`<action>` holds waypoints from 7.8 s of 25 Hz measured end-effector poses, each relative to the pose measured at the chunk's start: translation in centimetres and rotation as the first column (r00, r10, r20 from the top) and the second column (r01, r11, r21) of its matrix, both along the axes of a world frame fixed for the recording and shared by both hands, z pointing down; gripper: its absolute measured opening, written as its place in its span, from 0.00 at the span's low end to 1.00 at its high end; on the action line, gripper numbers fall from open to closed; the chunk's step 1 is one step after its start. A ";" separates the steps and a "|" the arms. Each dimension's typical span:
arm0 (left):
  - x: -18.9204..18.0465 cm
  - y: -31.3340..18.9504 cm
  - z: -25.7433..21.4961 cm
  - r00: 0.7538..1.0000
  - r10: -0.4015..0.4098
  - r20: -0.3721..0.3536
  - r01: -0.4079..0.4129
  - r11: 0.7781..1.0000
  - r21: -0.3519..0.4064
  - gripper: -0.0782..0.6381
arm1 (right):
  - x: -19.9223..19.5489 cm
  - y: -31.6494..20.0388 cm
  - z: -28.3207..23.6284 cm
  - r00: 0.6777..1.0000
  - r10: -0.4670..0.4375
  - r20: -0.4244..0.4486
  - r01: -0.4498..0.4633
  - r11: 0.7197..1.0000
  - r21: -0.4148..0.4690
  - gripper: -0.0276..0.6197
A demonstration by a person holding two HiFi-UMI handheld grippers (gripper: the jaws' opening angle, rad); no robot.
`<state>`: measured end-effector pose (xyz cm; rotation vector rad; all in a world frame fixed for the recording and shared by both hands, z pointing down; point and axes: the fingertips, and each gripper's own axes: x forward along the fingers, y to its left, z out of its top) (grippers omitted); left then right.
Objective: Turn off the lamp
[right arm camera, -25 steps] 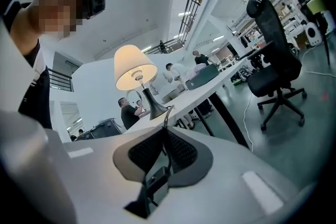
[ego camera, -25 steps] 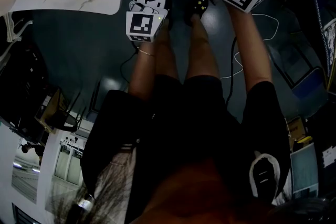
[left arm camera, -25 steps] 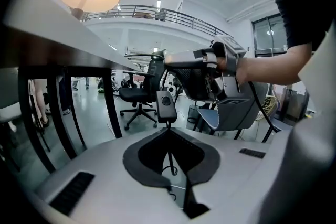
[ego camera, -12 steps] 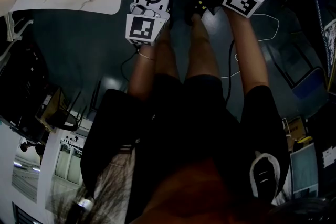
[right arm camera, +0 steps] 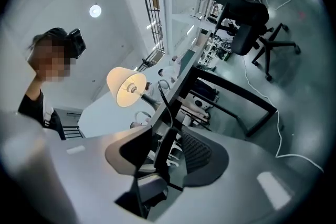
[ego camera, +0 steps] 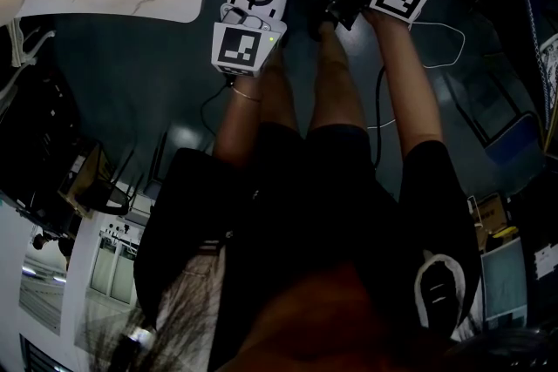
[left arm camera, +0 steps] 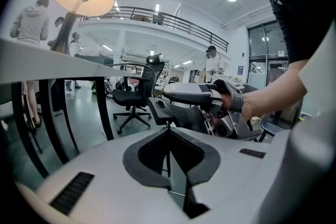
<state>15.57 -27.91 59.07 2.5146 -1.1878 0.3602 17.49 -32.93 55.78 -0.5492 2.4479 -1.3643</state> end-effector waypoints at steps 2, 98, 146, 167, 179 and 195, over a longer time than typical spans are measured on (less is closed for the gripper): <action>0.0 0.1 0.1 1.000 0.001 -0.001 -0.001 1.000 -0.001 0.13 | -0.4 0.2 0.2 1.000 -0.016 0.005 0.017 1.000 -0.003 0.26; 0.2 -0.5 1.4 0.997 -0.035 -0.066 0.031 0.997 -0.075 0.12 | 3.5 -0.8 5.2 0.914 0.215 -0.344 -0.207 0.976 0.061 0.05; 0.3 -4.2 -21.4 0.986 0.070 -0.148 -0.053 0.992 0.118 0.12 | 0.3 -0.2 -20.2 0.904 0.317 -0.288 -0.201 0.908 0.368 0.04; 1.4 -4.6 -29.9 0.977 0.106 -0.187 -0.064 0.974 0.218 0.12 | 2.3 1.0 -29.3 0.892 0.383 -0.239 -0.225 0.836 0.501 0.04; 1.7 -4.4 -30.8 0.976 0.128 -0.178 -0.087 0.970 0.226 0.12 | 2.1 1.4 -30.0 0.899 0.381 -0.216 -0.234 0.834 0.499 0.04; 2.4 -3.9 -30.2 0.970 0.150 -0.189 -0.111 0.973 0.201 0.12 | 3.6 1.9 -29.1 0.884 0.411 -0.222 -0.270 0.838 0.473 0.04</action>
